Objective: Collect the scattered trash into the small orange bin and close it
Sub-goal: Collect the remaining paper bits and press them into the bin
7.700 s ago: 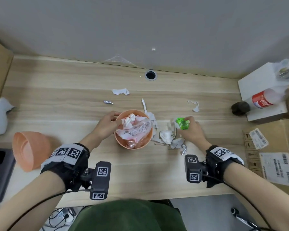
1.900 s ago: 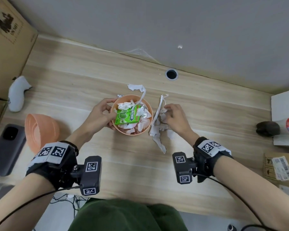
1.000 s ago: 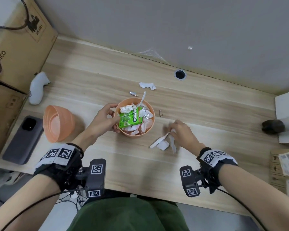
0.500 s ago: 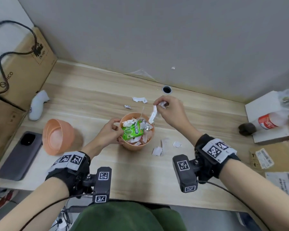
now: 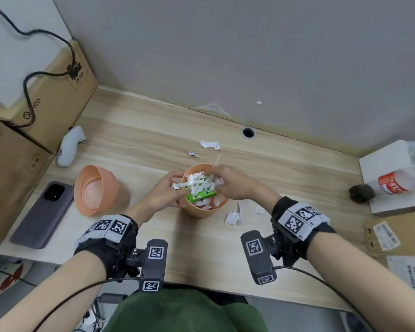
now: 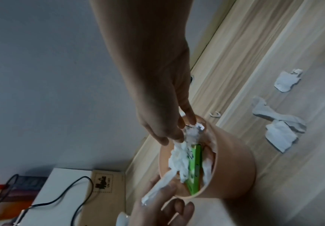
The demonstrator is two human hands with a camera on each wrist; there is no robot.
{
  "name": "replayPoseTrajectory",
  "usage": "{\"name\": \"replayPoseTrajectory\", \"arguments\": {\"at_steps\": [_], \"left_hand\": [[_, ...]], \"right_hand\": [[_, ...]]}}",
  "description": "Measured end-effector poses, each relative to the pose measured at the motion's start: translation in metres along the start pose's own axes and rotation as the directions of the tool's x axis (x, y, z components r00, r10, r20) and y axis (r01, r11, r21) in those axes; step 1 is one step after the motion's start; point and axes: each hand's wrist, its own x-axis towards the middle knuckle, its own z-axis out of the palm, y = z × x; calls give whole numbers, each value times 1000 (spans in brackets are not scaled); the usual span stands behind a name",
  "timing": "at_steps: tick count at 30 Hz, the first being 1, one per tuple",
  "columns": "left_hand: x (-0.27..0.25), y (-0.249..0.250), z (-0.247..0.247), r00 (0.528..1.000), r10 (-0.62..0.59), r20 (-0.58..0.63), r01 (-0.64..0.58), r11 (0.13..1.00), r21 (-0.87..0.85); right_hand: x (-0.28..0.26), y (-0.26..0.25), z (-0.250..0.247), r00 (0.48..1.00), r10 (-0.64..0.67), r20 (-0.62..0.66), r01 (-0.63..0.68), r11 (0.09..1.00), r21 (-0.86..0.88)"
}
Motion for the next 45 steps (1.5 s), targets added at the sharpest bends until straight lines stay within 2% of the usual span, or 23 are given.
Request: {"name": "replayPoseTrajectory", "arguments": {"at_steps": [2,5,7,8,11,14,17,19,21,25,31,34,37,40,41,43,45], "left_hand": [[1,1,0,1000,11,-5,-11,1000,4],[0,1,0,1000,13,5,-13,1000,4],[-2,0,-1,1000,14,27,-14,1000,-5],[-3,-1,-1,999,15,43,-15,1000,-8],[-5,-3,-5,998,2,65,-3,1000,18],[-4,-5,-6,999,-15,45,15,1000,9],[-3,-6,-3,999,-20,30,20,1000,7],[-3,-6,-2,999,-22,26,22,1000,7],[-2,-7,-2,1000,-21,23,21,1000,11],[-2,-5,-2,1000,-15,24,14,999,36],[-1,-4,-4,1000,-14,27,13,999,49],[-1,-4,-4,999,-7,33,6,999,37],[1,-3,-4,999,-7,32,6,999,52],[4,-4,-4,1000,7,-7,-6,999,50],[6,-5,-5,1000,11,-28,-10,999,41],[8,-6,-9,998,14,-68,-12,1000,22],[10,-8,-13,995,13,-97,-12,1000,12]], "right_hand": [[-4,0,-10,998,-42,-47,43,999,3],[-5,-8,-11,977,-177,-118,181,983,20],[4,-17,1,959,-272,-84,273,962,-4],[8,-20,11,955,-295,-25,295,955,-12],[16,-17,32,953,-267,143,278,958,-71],[22,2,44,940,-307,152,339,899,-277],[27,16,49,961,-114,252,220,869,-443],[28,15,51,966,-70,250,181,870,-458],[32,14,51,970,-82,227,171,898,-406],[37,6,42,987,-65,149,82,990,-114],[13,6,13,986,-149,71,140,982,123],[-4,18,-1,987,-157,-42,163,941,296],[-14,37,-6,980,-10,-197,109,859,500],[-20,63,8,930,228,-289,12,766,643],[-22,77,19,904,315,-289,-58,761,647],[-29,109,47,833,508,-218,-289,736,612],[-39,136,76,713,698,-67,-525,596,608]]}}
